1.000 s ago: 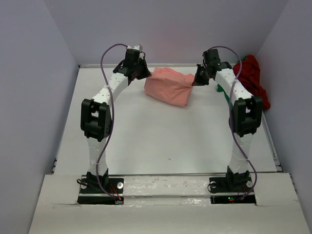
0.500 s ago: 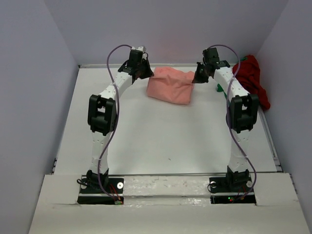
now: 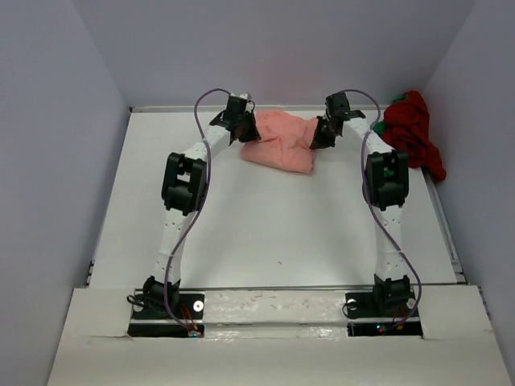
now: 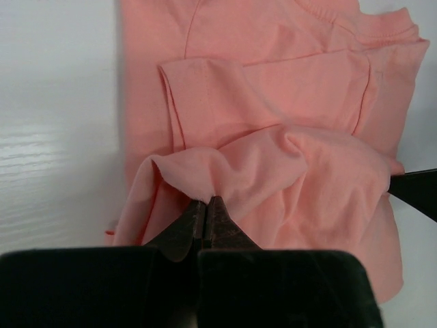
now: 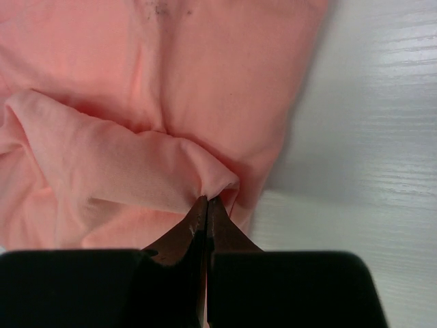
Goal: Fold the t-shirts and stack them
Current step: Fold the tshirt
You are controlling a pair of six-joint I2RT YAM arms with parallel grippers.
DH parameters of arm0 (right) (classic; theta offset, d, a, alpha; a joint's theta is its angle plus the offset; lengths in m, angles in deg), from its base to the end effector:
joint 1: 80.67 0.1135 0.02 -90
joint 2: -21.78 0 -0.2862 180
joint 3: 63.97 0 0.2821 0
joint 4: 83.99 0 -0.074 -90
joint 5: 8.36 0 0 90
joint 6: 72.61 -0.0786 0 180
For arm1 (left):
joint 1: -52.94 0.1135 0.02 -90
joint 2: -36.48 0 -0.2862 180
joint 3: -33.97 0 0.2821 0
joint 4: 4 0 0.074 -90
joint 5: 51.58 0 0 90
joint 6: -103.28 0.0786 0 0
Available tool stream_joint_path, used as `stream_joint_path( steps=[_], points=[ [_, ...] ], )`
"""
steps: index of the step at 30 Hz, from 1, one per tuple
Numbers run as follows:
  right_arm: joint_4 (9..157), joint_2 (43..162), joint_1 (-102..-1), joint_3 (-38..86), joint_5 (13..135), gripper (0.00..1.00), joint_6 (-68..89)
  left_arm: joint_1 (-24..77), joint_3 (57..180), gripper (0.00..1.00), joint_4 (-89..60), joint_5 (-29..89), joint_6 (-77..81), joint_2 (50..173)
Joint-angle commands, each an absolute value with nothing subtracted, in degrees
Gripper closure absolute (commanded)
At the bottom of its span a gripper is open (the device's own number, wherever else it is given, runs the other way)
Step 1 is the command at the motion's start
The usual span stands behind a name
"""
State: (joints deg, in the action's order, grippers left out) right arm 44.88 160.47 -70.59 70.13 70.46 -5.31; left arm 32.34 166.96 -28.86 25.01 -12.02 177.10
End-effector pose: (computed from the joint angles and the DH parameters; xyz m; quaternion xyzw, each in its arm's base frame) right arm 0.5893 0.1202 0.1550 0.0760 0.9484 0.1721 0.2551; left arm 0.5999 -0.2450 0.1768 0.0204 0.8723 -0.2806 0.4000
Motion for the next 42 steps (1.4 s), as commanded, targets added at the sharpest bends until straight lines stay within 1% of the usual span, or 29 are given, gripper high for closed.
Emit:
stream_joint_path(
  steps=[1,3,7,10,15,17,18,19,21,22,24,25,27,28,30,31,33,34,36,37,39,41,42],
  points=[
    [47.9,160.0,-71.0,72.4,68.6,1.00,-5.5,30.7,172.0,1.00,-29.0,23.5,-11.1,177.8],
    [47.8,160.0,-71.0,71.7,68.1,1.00,-5.5,30.5,172.5,1.00,-30.0,24.2,-11.4,179.1],
    [47.8,158.8,-71.0,67.8,67.6,1.00,-5.7,30.2,175.6,1.00,-37.7,27.3,-11.9,181.3],
    [46.9,158.0,-71.0,65.3,67.0,1.00,-5.4,30.2,175.6,1.00,-41.2,30.5,-11.6,181.6],
    [41.7,159.8,-69.0,65.5,67.6,1.00,-3.6,29.8,174.1,1.00,-45.1,31.6,-11.1,181.9],
    [40.2,159.6,-67.4,63.7,67.4,1.00,-3.4,28.9,172.6,1.00,-46.1,32.5,-10.4,181.4],
    [40.1,159.2,-66.8,62.6,67.4,1.00,-3.2,28.4,171.9,1.00,-47.0,34.4,-10.2,181.2],
    [39.7,158.7,-65.6,61.5,68.1,1.00,-2.8,27.7,171.1,1.00,-49.9,39.4,-9.9,180.5],
    [39.4,156.7,-64.2,58.0,69.2,1.00,-2.7,26.1,169.2,1.00,-52.6,42.2,-10.0,179.3],
    [39.3,155.9,-62.9,56.7,69.4,1.00,-2.5,25.6,163.8,1.00,-51.5,42.5,-9.9,178.2],
    [39.1,154.2,-61.4,54.0,70.3,1.00,-2.6,24.5,157.2,1.00,-49.1,41.8,-10.2,173.8],
    [39.3,152.1,-59.9,50.7,71.1,1.00,-2.7,23.4,150.7,1.00,-46.4,41.1,-10.5,170.7],
    [39.4,149.9,-58.4,44.8,72.1,1.00,-3.3,21.2,145.0,1.00,-43.4,40.7,-11.4,167.9],
    [40.0,147.4,-57.5,42.5,72.8,1.00,-3.5,20.5,139.6,1.00,-42.5,40.4,-11.8,166.6],
    [40.7,144.8,-55.4,38.1,73.2,1.00,-4.1,18.8,134.3,1.00,-39.9,40.0,-12.2,162.4],
    [41.1,143.3,-54.7,32.9,73.9,1.00,-5.2,17.3,129.2,1.00,-39.3,40.2,-13.0,161.1],
    [42.6,138.8,-52.5,27.5,74.4,1.00,-6.5,15.9,123.9,1.00,-37.8,40.1,-13.7,157.0],
    [43.6,135.5,-51.9,22.1,75.1,1.00,-7.8,14.6,118.2,1.00,-37.1,40.8,-15.4,153.6],
    [44.9,131.9,-50.6,16.4,75.3,1.00,-9.4,13.7,111.9,1.00,-35.1,41.1,-17.2,149.4],
    [45.4,129.9,-49.7,13.6,75.8,1.00,-11.2,13.4,105.8,1.00,-33.2,40.9,-18.3,147.3],
    [46.6,123.9,-49.7,6.2,76.1,1.00,-13.5,12.4,100.4,1.00,-31.2,41.0,-21.2,140.9],
    [46.8,119.9,-49.2,2.0,76.3,1.00,-14.7,12.0,93.8,1.00,-30.9,41.1,-23.0,135.1],
    [46.6,115.9,-49.2,-1.3,76.2,1.00,-15.2,11.6,91.8,1.00,-31.0,41.2,-24.5,133.3]
  ],
)
